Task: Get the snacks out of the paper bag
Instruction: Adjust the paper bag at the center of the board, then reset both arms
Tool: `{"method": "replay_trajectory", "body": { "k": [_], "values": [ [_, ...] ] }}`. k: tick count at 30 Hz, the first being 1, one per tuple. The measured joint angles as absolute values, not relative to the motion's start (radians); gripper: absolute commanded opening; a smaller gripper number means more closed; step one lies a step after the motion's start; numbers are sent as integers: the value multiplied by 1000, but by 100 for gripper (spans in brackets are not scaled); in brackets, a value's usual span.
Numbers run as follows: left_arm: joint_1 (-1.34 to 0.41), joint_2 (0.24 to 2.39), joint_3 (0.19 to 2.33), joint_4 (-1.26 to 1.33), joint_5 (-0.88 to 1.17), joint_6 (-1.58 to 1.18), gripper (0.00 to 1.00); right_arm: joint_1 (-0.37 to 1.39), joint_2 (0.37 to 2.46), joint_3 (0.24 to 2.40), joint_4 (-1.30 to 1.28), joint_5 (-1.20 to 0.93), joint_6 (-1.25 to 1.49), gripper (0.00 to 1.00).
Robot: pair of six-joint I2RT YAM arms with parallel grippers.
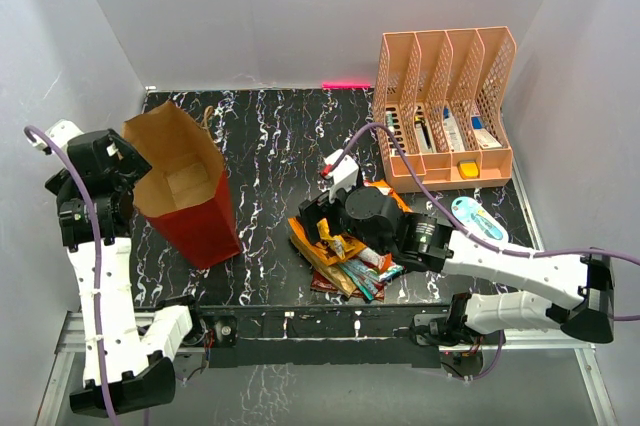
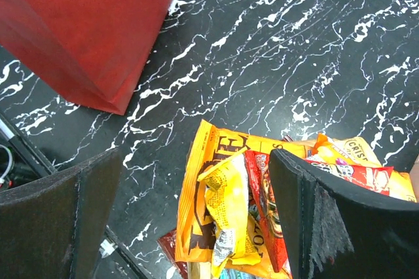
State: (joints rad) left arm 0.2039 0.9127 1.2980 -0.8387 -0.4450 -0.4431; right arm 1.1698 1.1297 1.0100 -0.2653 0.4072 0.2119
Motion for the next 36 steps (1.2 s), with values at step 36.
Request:
{"method": "replay_trajectory", "body": {
  "k": [36],
  "values": [
    [-290, 1228, 2119, -652, -24, -38, 98, 654, 1243, 1918, -580, 639, 43, 98]
  ]
}}
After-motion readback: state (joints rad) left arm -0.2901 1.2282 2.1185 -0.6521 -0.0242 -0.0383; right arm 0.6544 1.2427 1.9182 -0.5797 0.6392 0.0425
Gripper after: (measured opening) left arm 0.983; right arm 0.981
